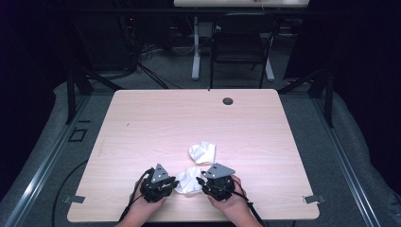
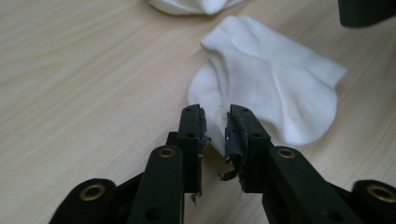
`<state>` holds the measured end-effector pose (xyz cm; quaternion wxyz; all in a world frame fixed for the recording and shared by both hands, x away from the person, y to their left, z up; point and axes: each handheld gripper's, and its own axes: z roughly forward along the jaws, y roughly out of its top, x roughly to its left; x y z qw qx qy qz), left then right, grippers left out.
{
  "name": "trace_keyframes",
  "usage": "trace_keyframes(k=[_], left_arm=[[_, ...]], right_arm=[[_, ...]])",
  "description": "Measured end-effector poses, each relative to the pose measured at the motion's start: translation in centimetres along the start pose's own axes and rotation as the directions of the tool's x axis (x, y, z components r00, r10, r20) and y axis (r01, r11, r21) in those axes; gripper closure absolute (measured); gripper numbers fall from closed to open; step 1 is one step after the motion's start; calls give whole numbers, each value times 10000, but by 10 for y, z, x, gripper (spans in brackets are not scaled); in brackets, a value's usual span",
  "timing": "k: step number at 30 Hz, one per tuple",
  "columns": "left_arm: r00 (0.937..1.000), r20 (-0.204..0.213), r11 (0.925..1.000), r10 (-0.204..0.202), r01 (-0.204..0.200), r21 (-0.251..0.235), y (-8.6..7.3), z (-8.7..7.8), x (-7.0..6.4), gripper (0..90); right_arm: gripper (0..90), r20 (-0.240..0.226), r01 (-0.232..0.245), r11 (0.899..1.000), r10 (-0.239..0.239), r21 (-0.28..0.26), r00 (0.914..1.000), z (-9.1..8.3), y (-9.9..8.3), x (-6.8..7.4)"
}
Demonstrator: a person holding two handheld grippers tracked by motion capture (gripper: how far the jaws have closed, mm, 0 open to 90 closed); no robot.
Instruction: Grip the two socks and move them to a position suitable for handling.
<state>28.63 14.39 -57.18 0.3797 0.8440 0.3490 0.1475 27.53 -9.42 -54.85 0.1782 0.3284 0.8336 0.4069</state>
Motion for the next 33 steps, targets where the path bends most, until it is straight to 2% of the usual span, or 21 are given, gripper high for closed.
trace_keyframes(k=[2, 5, 7, 8, 9, 11, 13, 17, 20, 21, 22, 24, 28, 29, 33], left_arm=[[10000, -57, 9999, -41, 40, -128, 1, -3, 3, 710], [9982, -407, 9977, -434, 412, -542, 3, -14, 16, 690], [9972, -467, 9967, -580, 552, -597, 3, -17, 21, 688], [9961, -526, 9954, -710, 674, -682, 2, -19, 25, 686], [9957, -561, 9951, -739, 699, -696, 2, -21, 27, 686], [9934, -706, 9935, -903, 850, -753, 1, -24, 36, 681], [9918, -737, 9924, -1040, 986, -740, 0, -25, 38, 679], [9911, -814, 9926, -1056, 1001, -688, -1, -26, 44, 674], [9897, -819, 9912, -1173, 1116, -710, -1, -25, 44, 669], [9906, -805, 9924, -1107, 1058, -633, -1, -24, 44, 666], [9906, -805, 9924, -1107, 1058, -633, -1, -24, 44, 664], [9919, -770, 9937, -1014, 972, -563, -1, -23, 42, 663], [9927, -707, 9941, -973, 935, -555, -1, -21, 39, 661], [9927, -707, 9941, -973, 935, -555, -1, -21, 39, 661], [9944, -615, 9953, -854, 823, -504, 0, -19, 35, 659]], right_arm=[[707, -5, 63, 10000, -63, 9, 10000, 0, 1, 2], [710, -258, 414, 9989, -408, 223, 9988, 8, 10, 13], [710, -336, 412, 9988, -403, 250, 9986, 10, 11, 15], [707, -516, 327, 9989, -309, 346, 9982, 18, 14, 20], [707, -516, 327, 9989, -309, 346, 9982, 18, 14, 20], [704, -651, 351, 9982, -319, 494, 9974, 29, 16, 27], [702, -661, 332, 9983, -300, 476, 9974, 33, 17, 29], [699, -801, 394, 9974, -345, 604, 9962, 46, 22, 37], [692, -731, 546, 9951, -485, 829, 9961, 53, 22, 40], [694, -659, 603, 9924, -535, 1072, 9964, 58, 21, 41], [694, -659, 603, 9924, -535, 1072, 9964, 58, 21, 41], [735, -486, 776, 9886, -719, 1292, 9962, 60, 20, 42], [853, -418, 707, 9887, -657, 1320, 9970, 61, 20, 43], [869, -411, 542, 9913, -496, 1202, 9979, 61, 20, 43], [883, -423, 463, 9930, -419, 1088, 9982, 57, 21, 41]])
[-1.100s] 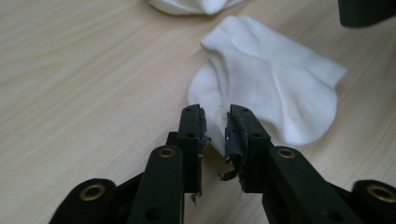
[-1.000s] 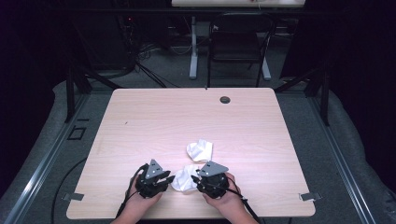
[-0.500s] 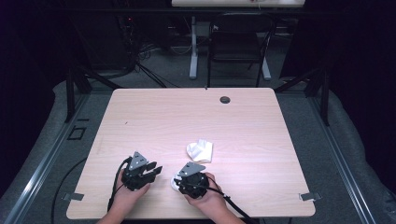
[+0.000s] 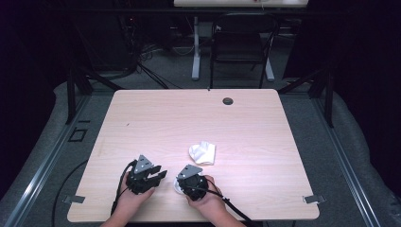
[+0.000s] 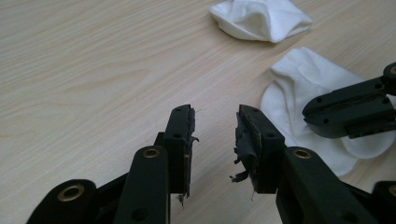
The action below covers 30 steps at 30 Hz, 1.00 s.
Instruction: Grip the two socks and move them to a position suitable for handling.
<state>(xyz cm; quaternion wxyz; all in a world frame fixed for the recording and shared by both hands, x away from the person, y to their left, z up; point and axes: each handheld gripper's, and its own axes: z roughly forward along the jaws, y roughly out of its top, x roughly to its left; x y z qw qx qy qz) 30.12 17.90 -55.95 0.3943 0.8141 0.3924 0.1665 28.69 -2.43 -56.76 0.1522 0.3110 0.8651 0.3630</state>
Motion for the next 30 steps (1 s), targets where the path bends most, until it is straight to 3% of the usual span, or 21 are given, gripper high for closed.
trace_keyframes(k=[10, 20, 24, 30], left_arm=[[9985, 379, 9990, 400, -407, 201, 0, 10, -19, 647], [9955, 608, 9959, 731, -761, 488, -3, 22, -34, 614], [9941, 618, 9931, 891, -934, 705, -4, 26, -35, 650], [9926, 726, 9916, 978, -1034, 781, -6, 27, -36, 791]], right_arm=[[884, 82, -363, 9979, 368, -536, 9993, -16, 3, -8], [883, 133, -397, 9964, 408, -755, 9991, -22, 2, -10], [883, 156, -337, 9963, 351, -790, 9993, -23, 2, -10], [883, 307, -273, 9950, 303, -959, 9991, -34, 2, -14]])
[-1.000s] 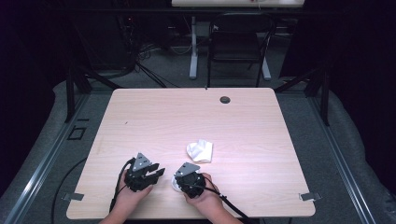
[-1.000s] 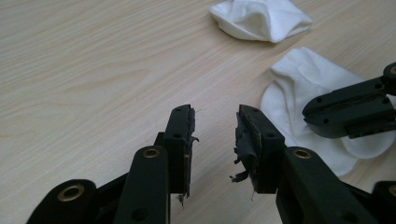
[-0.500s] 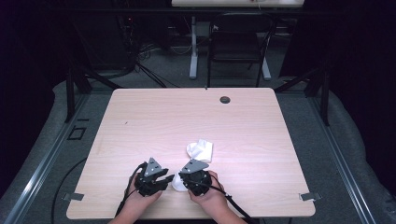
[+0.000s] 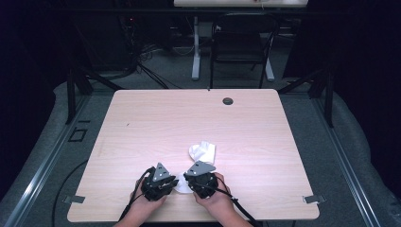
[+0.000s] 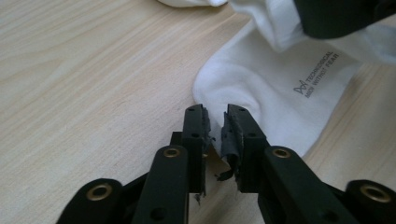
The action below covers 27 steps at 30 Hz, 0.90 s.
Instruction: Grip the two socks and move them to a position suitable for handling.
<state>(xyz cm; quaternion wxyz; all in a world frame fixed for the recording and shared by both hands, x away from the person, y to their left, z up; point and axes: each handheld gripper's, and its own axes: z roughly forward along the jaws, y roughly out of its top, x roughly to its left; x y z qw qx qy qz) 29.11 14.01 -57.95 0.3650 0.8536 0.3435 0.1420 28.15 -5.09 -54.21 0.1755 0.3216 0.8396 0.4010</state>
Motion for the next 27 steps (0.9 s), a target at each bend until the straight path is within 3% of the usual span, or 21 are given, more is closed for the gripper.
trace_keyframes(k=[10, 17, 27], left_arm=[[10000, -21, 9999, 52, -52, 140, 0, -1, -2, 878], [9998, -112, 9994, -153, 156, 316, -1, -5, -1, 889], [9974, -392, 9971, -604, 621, 438, -4, -12, 7, 889]], right_arm=[[883, 189, 107, 9998, -104, -183, 9998, -24, -6, -11], [885, 491, 102, 9999, -108, 122, 9987, -41, -26, -23], [900, 806, -819, 9939, 759, 737, 9939, -40, -55, -49]])
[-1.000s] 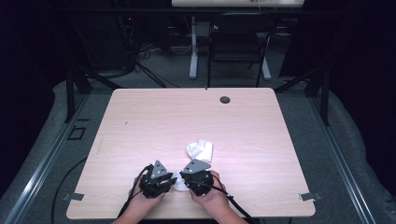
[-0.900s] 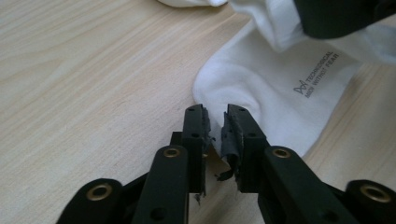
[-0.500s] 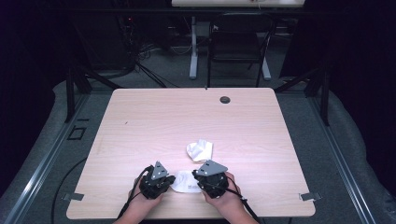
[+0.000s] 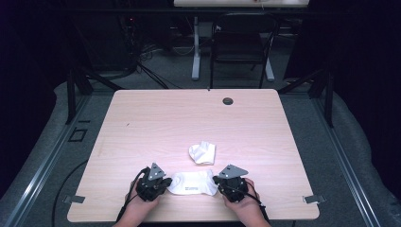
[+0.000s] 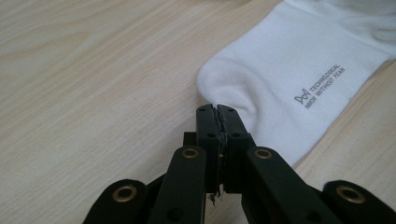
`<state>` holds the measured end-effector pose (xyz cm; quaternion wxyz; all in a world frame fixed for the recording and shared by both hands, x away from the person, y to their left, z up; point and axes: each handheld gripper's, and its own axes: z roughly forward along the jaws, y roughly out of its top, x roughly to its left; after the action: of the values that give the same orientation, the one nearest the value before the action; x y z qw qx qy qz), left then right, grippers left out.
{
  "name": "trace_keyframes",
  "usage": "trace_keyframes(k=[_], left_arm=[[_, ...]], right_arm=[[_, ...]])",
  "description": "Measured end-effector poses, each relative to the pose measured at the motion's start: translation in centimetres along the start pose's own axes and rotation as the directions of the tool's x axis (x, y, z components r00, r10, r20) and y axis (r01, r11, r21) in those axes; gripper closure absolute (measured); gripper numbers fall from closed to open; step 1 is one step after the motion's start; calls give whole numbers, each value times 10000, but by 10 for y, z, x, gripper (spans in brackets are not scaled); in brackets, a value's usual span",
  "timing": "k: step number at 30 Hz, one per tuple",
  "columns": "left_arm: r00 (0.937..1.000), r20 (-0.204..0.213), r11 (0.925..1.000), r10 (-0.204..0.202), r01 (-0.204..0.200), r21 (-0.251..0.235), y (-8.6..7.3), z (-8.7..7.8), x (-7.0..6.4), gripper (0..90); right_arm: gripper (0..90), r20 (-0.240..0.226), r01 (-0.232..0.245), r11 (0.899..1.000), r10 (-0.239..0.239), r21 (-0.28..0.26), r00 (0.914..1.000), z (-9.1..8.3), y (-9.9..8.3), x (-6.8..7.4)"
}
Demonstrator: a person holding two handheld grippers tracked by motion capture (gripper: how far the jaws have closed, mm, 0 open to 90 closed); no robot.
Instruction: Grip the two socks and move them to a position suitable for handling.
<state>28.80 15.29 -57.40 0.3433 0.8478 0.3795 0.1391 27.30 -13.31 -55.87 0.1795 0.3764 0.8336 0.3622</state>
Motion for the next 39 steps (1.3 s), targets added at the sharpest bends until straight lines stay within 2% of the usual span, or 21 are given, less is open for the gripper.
trace_keyframes(k=[2, 3, 10, 11, 12, 14, 15, 16, 17, 19, 20, 21, 23, 24, 25, 28, 29, 31, 33, 39], left_arm=[[10000, -90, 10000, 16, -16, 46, -1, -1, 2, 889], [10000, -69, 10000, -39, 39, 14, -1, 0, 3, 888], [9997, -138, 9997, 225, -225, 48, -1, 0, 3, 881], [9997, -58, 9997, 233, -233, 18, -1, 0, 5, 879], [9997, -58, 9997, 233, -233, 18, -1, 0, 5, 876], [9999, -17, 9999, 166, -166, -11, -1, 1, 5, 874], [9998, -25, 9998, 209, -209, -11, -1, 1, 6, 874], [9998, -5, 9998, 197, -197, -22, 0, 1, 6, 872], [9998, 4, 9998, 191, -191, -42, 0, 2, 5, 872], [9997, 12, 9997, 239, -238, -70, 0, 3, 4, 871], [9997, 12, 9997, 239, -238, -70, 0, 3, 4, 870], [9997, 68, 9997, 231, -231, -77, 1, 3, 3, 869], [9996, 63, 9996, 277, -276, -72, 1, 4, 3, 869], [9996, 78, 9996, 276, -276, -77, 1, 4, 3, 869], [9997, 94, 9997, 229, -228, -92, 1, 4, 3, 870], [9997, 135, 9998, 204, -203, -93, 0, 4, 4, 868], [9998, 186, 9999, 99, -97, -89, 0, 3, 6, 868], [9998, 188, 9999, 68, -66, -88, 0, 3, 6, 869], [9998, 175, 10000, 34, -33, -68, -1, 2, 7, 871], [9999, 169, 10000, 19, -18, -40, -2, 2, 7, 872]], right_arm=[[900, 2, -6, 9999, 6, 125, 10000, 1, -1, -1], [900, 61, -169, 9991, 166, 378, 9998, 3, -5, -3], [898, 201, -436, 9975, 425, 555, 9989, 4, -6, -5], [880, 226, -659, 9962, 647, 563, 9976, 3, -6, -7], [880, 226, -659, 9962, 647, 563, 9976, 3, -6, -7], [852, 285, -779, 9965, 770, 296, 9966, -1, -5, -9], [846, 321, -813, 9967, 814, -51, 9962, -3, -3, -8], [846, 265, -766, 9948, 785, -665, 9966, -7, 0, -6], [846, 87, -785, 9935, 795, -829, 9968, -8, 1, -4], [846, -322, -507, 9935, 477, -1015, 9983, -5, 5, 1], [846, -322, -507, 9935, 477, -1015, 9983, -5, 5, 1], [849, -463, -260, 9965, 224, -791, 9987, 3, 6, 7], [849, -423, -106, 9982, 80, -599, 9991, 6, 5, 8], [855, -265, 113, 9998, -118, -188, 9996, 16, 4, 8], [858, -230, 96, 9999, -94, 74, 9997, 19, 3, 7], [864, -171, -128, 9995, 133, 294, 9998, 23, 0, 4], [872, -133, -355, 9982, 362, 481, 9993, 25, -3, 0], [878, -117, -492, 9974, 499, 526, 9987, 23, -4, -1], [887, 15, -434, 9976, 433, 538, 9991, 22, -5, -2], [899, 1, -567, 9953, 569, 790, 9984, 17, -7, -6]])
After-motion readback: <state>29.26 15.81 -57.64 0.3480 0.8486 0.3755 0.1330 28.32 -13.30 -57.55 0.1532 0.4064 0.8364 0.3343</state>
